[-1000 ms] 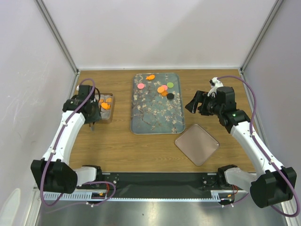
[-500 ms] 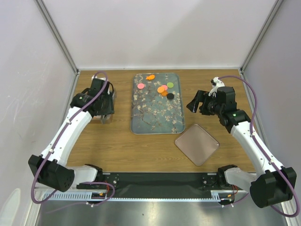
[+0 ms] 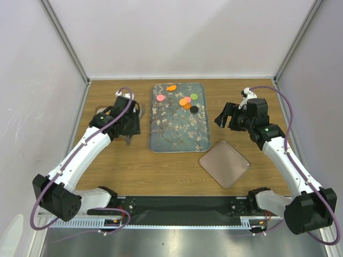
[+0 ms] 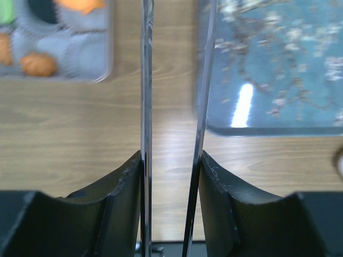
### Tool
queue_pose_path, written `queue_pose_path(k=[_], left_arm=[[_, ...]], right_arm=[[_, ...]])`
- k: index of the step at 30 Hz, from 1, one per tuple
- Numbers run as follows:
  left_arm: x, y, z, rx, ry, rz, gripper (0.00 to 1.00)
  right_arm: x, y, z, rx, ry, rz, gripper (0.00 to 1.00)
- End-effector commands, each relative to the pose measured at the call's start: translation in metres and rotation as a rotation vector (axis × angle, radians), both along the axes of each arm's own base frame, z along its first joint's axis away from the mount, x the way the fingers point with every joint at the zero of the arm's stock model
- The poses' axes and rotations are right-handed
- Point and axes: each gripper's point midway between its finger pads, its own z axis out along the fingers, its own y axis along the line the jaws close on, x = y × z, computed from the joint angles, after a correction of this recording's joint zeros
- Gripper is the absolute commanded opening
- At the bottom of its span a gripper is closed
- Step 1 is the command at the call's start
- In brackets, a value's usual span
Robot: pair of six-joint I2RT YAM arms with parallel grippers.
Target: Pack the cookies
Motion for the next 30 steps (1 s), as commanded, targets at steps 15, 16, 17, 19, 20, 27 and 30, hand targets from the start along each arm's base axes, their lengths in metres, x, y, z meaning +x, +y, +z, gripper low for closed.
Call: queue_pose_path(k=[15, 16, 17, 19, 20, 27, 30], left_arm=[[0.128, -0.299, 0.023, -0.264, -0.280, -0.380, 0.50], [0.133, -0.314, 0.024, -0.263, -0.305, -0.407, 0.50], [0.143, -0.336, 0.017, -0.267, -0.317, -0.426, 0.51], [0.143, -0.363, 0.012, -0.272, -0.329, -0.470, 0.51], [0.150, -0.377, 0.023, -0.294, -0.363, -0.476, 0.51], [0.160, -0.431, -0.035, -0.330, -0.378, -0.510, 0.52], [0.155, -0.444, -0.045, -0.344, -0.386, -0.526, 0.54]], right_arm=[[-0.016, -0.071, 0.164, 0.017, -0.293, -0.353, 0.87], [-0.020, -0.073, 0.172, 0.036, -0.310, -0.363, 0.88], [-0.023, -0.072, 0.179, 0.060, -0.325, -0.369, 0.88], [-0.030, -0.071, 0.188, 0.089, -0.347, -0.362, 0.88], [-0.031, -0.069, 0.189, 0.099, -0.346, -0.358, 0.88], [-0.042, -0.070, 0.183, 0.095, -0.334, -0.353, 0.88], [-0.046, -0.069, 0.181, 0.101, -0.330, -0.344, 0.88]])
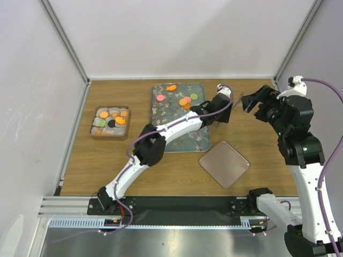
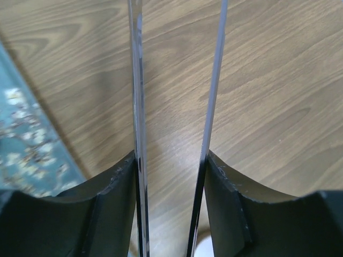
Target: Pack the cookies
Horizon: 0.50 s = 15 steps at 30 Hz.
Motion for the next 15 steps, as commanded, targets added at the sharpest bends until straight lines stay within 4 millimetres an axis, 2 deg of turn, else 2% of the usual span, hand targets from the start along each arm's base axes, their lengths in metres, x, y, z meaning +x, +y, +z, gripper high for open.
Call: queue_pose_path(k=[1, 3, 8, 15], left_arm=[[0.013, -0.028, 0.034, -0.126, -0.113, -0.012, 0.54], [0.012, -0.035, 0.032, -0.137, -0.131, -0.009, 0.54], [0.019, -0.039, 0.007, -0.119, -0.134, 0.020, 0.56], [0.022, -0.047, -0.002, -0.146, -0.133, 0.015, 0.59]], right_arm=[[-0.007, -0.001, -0.001, 0.017, 0.000, -0.004, 0.88], [-0.008, 0.000, -0.005, 0.018, 0.009, 0.000, 0.88], [-0.013, 0.004, -0.015, 0.020, 0.027, 0.027, 0.88], [-0.017, 0.005, -0.020, 0.026, 0.034, 0.036, 0.88]])
